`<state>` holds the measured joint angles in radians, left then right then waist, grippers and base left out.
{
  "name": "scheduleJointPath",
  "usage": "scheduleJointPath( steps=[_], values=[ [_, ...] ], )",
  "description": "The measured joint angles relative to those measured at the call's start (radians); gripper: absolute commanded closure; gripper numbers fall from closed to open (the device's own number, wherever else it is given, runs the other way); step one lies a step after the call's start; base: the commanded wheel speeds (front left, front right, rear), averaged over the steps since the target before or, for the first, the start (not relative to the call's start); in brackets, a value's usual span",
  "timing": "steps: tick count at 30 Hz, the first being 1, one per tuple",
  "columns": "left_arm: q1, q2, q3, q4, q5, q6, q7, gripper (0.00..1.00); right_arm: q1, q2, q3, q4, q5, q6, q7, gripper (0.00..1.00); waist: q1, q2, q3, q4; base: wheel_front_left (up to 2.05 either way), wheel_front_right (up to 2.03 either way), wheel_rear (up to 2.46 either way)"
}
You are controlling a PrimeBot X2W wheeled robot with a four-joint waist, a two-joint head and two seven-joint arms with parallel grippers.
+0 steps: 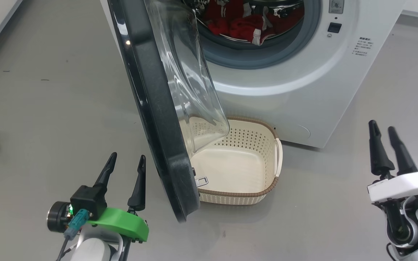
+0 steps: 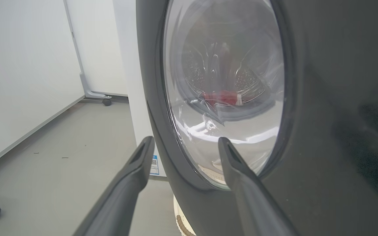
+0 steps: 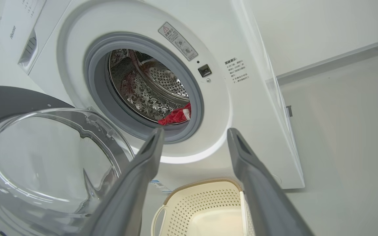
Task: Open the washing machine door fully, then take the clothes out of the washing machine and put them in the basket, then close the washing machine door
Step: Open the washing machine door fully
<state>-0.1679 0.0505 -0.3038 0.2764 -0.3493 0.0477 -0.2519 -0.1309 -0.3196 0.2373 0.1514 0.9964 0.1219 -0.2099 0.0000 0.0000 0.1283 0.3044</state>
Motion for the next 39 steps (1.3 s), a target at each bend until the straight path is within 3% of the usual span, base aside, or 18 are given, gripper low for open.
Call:
scheduleJointPath(
  steps=[4,13,19,28,39],
  values=[
    [0.0,0.0,0.0,0.0,0.0,0.0,0.0,0.0,0.003,-0.033,0.006,-0.002,-0.153,-0.009,-0.077,0.0,0.0,0.0,-0.002,-0.001,0.0,0.0,0.0],
    [0.001,0.0,0.001,0.0,-0.003,0.001,0.0,0.0,0.016,-0.052,0.027,-0.02,-0.416,-0.14,-0.055,0.0,0.0,0.0,-0.002,-0.004,0.0,0.0,0.0],
    [0.002,0.0,0.001,0.0,-0.003,0.001,0.0,0.0,0.045,-0.006,0.037,-0.016,-0.489,-0.187,-0.051,0.0,0.0,0.0,0.0,-0.006,0.0,0.0,0.0],
    [0.002,0.0,0.001,0.002,-0.009,0.001,0.0,0.0,0.086,0.067,0.026,-0.012,-0.514,-0.204,-0.051,0.0,0.0,0.0,-0.003,-0.005,0.0,0.0,0.0],
    [0.004,0.0,0.0,0.006,-0.01,0.006,0.0,0.0,0.1,0.104,0.022,-0.003,-0.557,-0.205,-0.051,0.0,0.0,0.0,-0.007,-0.003,0.0,0.0,0.0]
  ],
)
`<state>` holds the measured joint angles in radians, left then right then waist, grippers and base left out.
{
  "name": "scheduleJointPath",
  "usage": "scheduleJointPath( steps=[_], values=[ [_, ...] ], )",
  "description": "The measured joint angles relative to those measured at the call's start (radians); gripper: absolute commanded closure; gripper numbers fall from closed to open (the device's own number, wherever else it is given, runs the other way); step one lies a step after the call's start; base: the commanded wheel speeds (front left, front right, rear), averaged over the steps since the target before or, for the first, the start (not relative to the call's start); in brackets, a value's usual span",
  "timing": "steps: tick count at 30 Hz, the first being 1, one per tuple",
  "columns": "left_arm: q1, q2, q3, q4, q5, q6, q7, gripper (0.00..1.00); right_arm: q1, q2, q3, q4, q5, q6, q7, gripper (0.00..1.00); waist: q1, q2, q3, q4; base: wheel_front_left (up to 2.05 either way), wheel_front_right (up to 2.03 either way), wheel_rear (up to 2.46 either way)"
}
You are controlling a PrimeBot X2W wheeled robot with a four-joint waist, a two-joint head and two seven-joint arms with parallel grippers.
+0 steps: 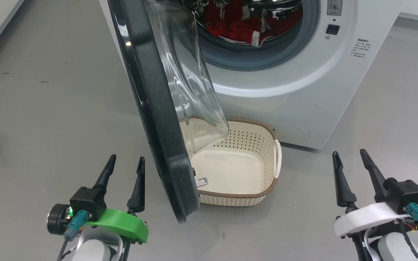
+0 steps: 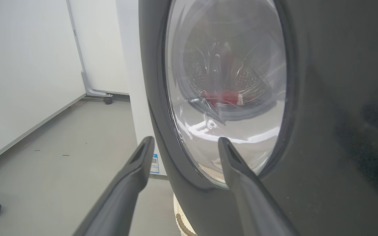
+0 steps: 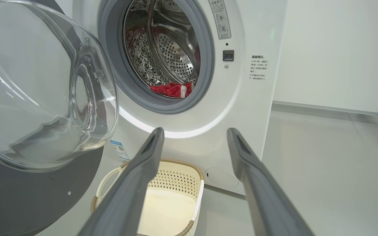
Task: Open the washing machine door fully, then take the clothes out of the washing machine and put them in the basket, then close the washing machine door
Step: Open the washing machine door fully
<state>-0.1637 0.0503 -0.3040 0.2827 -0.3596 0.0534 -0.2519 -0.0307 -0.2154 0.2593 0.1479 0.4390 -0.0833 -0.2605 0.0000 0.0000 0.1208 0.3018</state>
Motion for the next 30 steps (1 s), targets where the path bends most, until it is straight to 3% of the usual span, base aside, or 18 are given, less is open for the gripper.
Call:
scheduleJointPath(
  steps=[13,14,16,17,18,30],
  values=[
    [0.0,0.0,-0.004,0.009,-0.003,0.003,0.0,0.0,0.012,0.027,-0.018,0.014,-0.02,0.0,0.0,0.0,0.0,0.0,-0.009,0.004,0.0,0.0,0.0],
    [0.001,0.0,-0.004,0.01,-0.007,0.003,0.0,0.08,0.014,0.028,-0.019,0.015,-0.02,0.0,0.0,0.0,0.0,0.0,-0.01,0.004,0.0,0.0,0.0],
    [0.001,0.0,-0.004,0.012,-0.011,0.003,0.0,0.58,0.016,0.029,-0.022,0.018,-0.022,0.001,0.0,0.0,0.0,0.0,-0.01,0.005,0.0,0.0,0.0],
    [0.001,0.0,-0.005,0.012,-0.011,0.003,0.0,0.96,0.016,0.029,-0.024,0.019,-0.025,0.002,0.0,0.0,0.0,0.0,-0.011,0.005,0.0,0.0,0.0],
    [0.001,0.0,-0.006,0.014,-0.011,0.003,0.0,1.0,0.016,0.03,-0.026,0.02,-0.028,0.002,0.0,0.0,0.0,0.0,-0.011,0.006,0.0,0.0,0.0],
    [0.001,0.0,0.004,-0.012,-0.018,0.004,0.001,1.0,0.019,0.047,-0.046,0.022,-0.042,0.019,0.0,0.0,0.0,0.0,-0.021,0.013,0.0,0.0,0.0]
  ],
)
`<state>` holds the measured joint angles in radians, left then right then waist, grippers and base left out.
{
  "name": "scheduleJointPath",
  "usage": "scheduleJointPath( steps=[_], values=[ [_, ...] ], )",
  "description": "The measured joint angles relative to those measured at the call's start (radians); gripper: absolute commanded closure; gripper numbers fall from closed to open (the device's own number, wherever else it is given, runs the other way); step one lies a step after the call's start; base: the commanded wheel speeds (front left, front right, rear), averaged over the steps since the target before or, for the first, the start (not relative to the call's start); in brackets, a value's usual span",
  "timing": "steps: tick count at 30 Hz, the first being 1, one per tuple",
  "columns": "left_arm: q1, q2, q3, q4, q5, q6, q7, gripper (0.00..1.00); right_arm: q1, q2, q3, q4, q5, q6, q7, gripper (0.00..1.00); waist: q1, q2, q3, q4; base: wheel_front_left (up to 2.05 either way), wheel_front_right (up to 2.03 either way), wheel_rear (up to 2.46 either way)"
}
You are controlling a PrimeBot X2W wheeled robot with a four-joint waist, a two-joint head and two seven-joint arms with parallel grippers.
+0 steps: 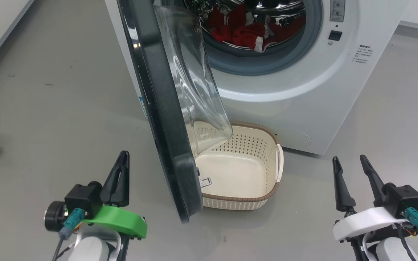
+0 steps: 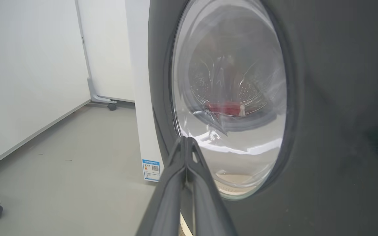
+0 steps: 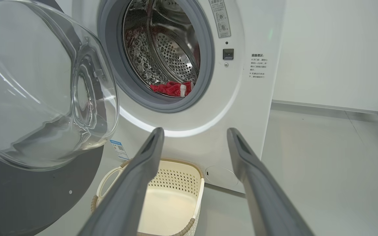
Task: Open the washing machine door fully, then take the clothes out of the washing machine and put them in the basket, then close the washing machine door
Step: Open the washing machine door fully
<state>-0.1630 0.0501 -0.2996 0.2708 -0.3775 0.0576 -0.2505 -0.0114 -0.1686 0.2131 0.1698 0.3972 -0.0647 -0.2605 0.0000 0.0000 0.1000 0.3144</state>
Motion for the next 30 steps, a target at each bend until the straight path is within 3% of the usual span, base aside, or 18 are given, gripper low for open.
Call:
scheduleJointPath(
  steps=[6,15,25,30],
  values=[
    [-0.014,0.0,0.01,-0.101,0.016,0.008,0.0,1.0,0.0,0.006,-0.015,-0.001,-0.013,0.002,0.0,0.0,0.0,0.0,-0.005,0.002,0.0,0.0,0.0],
    [-0.135,0.0,0.02,-0.408,0.114,0.006,-0.007,1.0,0.009,0.02,-0.033,0.0,-0.021,0.014,0.0,0.0,0.0,0.0,-0.022,0.004,0.0,0.0,0.0],
    [-0.152,0.0,-0.159,-0.546,0.124,-0.094,-0.005,1.0,0.022,0.041,-0.029,0.02,-0.03,0.037,0.0,0.0,0.0,0.0,-0.038,-0.01,0.0,0.0,0.0],
    [-0.108,0.0,-0.268,-0.552,0.077,-0.149,0.086,1.0,0.024,0.043,-0.03,0.028,-0.032,0.046,0.0,0.0,0.0,0.0,-0.045,-0.022,0.0,0.0,0.0]
  ],
)
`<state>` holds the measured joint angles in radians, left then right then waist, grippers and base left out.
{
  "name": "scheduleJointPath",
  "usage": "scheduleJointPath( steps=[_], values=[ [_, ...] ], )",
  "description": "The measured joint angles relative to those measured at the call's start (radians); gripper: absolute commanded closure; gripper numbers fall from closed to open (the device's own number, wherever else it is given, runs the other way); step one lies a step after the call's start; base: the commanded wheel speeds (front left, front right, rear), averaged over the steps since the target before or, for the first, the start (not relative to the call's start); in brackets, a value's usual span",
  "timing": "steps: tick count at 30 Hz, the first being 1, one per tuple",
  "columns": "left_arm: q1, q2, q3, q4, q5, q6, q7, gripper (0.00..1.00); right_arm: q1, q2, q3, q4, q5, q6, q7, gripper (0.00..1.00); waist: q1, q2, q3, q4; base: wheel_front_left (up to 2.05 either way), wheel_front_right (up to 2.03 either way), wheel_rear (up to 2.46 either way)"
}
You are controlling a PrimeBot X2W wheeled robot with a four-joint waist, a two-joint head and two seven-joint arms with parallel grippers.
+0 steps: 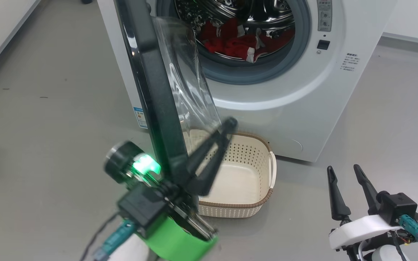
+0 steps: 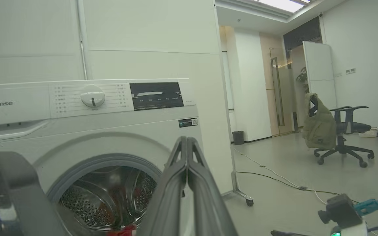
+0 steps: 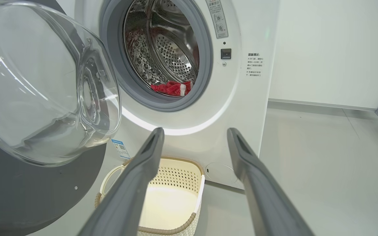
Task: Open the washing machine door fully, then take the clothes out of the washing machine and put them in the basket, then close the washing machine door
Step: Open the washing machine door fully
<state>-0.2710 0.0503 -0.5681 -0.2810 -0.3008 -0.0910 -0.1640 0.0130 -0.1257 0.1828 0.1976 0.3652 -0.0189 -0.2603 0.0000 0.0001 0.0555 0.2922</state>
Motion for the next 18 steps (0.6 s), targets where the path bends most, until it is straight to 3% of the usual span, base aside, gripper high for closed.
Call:
scheduleJointPath(
  steps=[8,13,18],
  values=[
    [0.112,0.004,-0.116,0.027,-0.114,-0.008,0.168,1.0,0.016,0.008,-0.011,0.003,-0.005,0.0,0.0,0.0,0.0,0.0,-0.004,-0.012,0.0,0.0,0.0],
    [0.158,0.026,-0.106,0.026,-0.119,-0.002,0.227,1.0,0.017,0.01,-0.021,0.003,-0.007,0.008,0.0,0.0,0.0,0.0,0.005,-0.014,0.0,0.0,0.0],
    [0.192,0.048,-0.072,0.044,-0.122,0.035,0.274,1.0,0.017,0.011,-0.034,0.0,-0.012,0.008,0.0,0.0,0.0,0.0,0.015,-0.008,0.0,0.0,0.0]
  ],
)
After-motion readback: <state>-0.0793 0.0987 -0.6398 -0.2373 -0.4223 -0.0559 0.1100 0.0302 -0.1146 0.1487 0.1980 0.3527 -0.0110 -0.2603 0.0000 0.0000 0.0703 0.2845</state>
